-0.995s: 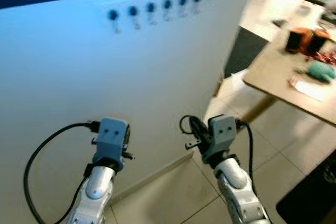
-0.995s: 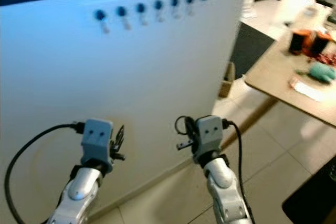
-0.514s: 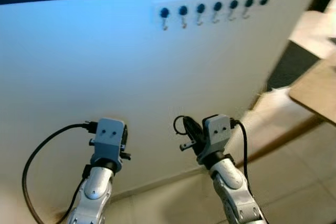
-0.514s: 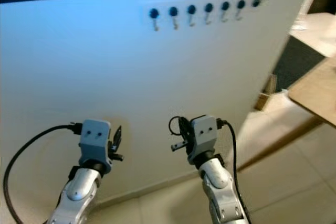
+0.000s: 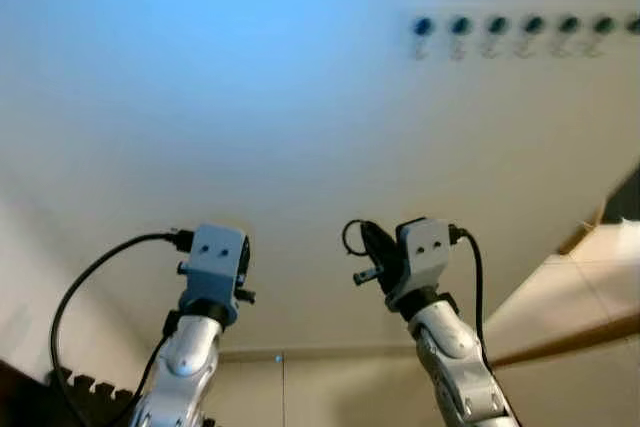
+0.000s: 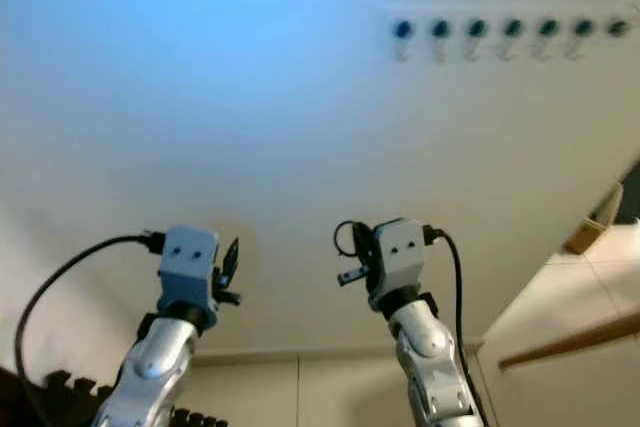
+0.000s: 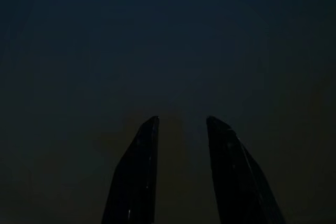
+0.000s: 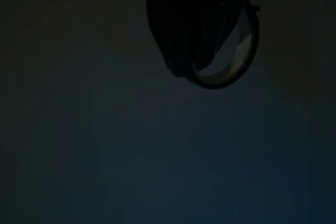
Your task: Hang keys on a hook
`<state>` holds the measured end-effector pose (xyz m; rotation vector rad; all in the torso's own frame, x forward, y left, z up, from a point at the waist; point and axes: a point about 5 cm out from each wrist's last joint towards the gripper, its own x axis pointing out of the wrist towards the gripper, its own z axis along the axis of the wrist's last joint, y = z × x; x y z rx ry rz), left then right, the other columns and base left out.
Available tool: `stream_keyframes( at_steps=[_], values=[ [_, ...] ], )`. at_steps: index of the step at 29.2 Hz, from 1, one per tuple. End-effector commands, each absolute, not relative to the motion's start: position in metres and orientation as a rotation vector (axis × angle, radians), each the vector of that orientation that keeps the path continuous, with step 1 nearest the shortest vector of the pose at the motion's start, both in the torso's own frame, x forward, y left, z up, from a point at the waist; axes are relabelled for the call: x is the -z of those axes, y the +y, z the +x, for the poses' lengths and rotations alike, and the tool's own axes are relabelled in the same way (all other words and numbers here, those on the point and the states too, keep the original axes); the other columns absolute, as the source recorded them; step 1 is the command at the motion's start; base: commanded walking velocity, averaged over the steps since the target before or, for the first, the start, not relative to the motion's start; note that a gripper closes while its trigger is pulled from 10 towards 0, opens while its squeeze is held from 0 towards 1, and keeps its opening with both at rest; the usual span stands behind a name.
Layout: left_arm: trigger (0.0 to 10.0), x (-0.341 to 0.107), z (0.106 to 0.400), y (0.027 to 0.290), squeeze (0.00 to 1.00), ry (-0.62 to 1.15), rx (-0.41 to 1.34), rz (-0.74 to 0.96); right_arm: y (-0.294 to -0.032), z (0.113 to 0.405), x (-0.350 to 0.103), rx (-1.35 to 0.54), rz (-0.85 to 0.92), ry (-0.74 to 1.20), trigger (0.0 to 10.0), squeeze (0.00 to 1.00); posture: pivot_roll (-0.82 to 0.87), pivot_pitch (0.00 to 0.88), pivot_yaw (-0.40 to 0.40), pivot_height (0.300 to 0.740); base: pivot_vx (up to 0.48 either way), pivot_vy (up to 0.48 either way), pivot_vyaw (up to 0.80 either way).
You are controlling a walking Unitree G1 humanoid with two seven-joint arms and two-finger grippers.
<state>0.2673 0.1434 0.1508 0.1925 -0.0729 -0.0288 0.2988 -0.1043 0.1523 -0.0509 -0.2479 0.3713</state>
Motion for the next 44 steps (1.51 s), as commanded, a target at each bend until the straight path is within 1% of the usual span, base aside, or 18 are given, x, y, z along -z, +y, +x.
stream_keyframes(
  at_steps=[1, 9, 22, 36, 44],
  values=[
    [10.0, -0.1434, 0.2654, 0.1413, 0.0, -0.045, 0.043, 0.207, -0.1065, 0.2963, -0.1451, -0.371, -0.047, -0.224, 10.0, 0.0, 0.08, 0.148, -0.019, 0.74, 0.0, 0.0, 0.79],
    [10.0, -0.1426, 0.2664, 0.1418, 0.0, -0.044, 0.047, 0.213, -0.1066, 0.2966, -0.1445, -0.364, -0.046, -0.224, 10.0, 0.0, 0.08, 0.142, -0.014, 0.74, 0.0, 0.0, 0.77],
    [10.0, -0.1425, 0.2678, 0.1361, 0.0, -0.045, 0.096, 0.205, -0.1085, 0.2971, -0.1446, -0.336, -0.022, -0.226, 10.0, 0.0, 0.08, 0.148, -0.011, 0.74, 0.0, 0.0, 0.0],
    [10.0, -0.1428, 0.2681, 0.1345, 0.0, -0.053, 0.118, 0.237, -0.1079, 0.2967, -0.1435, -0.335, -0.022, -0.217, 10.0, 0.0, 0.08, 0.154, -0.011, 0.74, 0.0, 0.0, 0.0],
    [10.0, -0.1422, 0.2672, 0.1343, 0.0, -0.047, 0.115, 0.232, -0.108, 0.2958, -0.1428, -0.339, -0.024, -0.213, 10.0, 0.0, 0.08, 0.158, -0.015, 0.74, 0.0, -0.478, 0.0]
  ],
)
